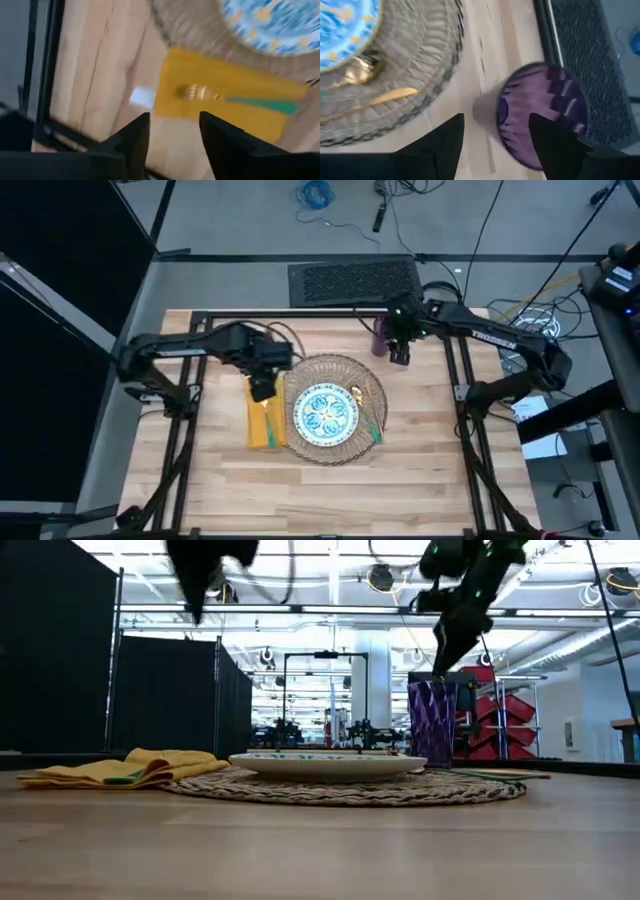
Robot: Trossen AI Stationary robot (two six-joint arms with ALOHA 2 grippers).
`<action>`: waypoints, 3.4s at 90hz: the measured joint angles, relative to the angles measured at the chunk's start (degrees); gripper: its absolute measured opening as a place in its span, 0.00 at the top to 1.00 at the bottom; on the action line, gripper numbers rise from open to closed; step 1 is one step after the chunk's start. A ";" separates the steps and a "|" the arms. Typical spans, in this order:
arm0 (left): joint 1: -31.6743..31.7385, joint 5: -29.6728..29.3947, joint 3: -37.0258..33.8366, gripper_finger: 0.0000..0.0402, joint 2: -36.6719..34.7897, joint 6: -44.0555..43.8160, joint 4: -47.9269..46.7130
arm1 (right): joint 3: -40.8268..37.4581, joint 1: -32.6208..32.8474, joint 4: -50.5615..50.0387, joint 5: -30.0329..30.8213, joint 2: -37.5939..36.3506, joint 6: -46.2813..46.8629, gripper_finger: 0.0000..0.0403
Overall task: Set table place
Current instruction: Put the purple cup to the top right of the tablemat, then adjust the green spoon and gold table knife
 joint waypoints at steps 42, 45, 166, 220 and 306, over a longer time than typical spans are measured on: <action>2.34 -0.19 -15.21 0.56 -5.22 -2.07 4.83 | 0.00 -1.79 -0.10 -0.36 4.37 -0.95 0.68; 2.34 -0.19 -15.47 0.56 -5.22 -2.07 5.27 | 0.00 -1.77 -0.76 -0.40 4.30 -0.89 0.72; 2.29 -2.79 -15.67 0.56 -5.18 -1.54 8.65 | 2.63 8.75 -10.95 -3.99 4.21 10.45 1.00; 2.27 -2.77 -15.67 0.56 -5.16 -1.92 8.85 | 2.63 9.03 -9.88 1.87 3.31 15.47 0.67; -0.47 -4.18 -17.05 0.56 -5.31 -8.81 16.95 | -6.39 41.97 8.17 7.07 15.69 81.36 0.61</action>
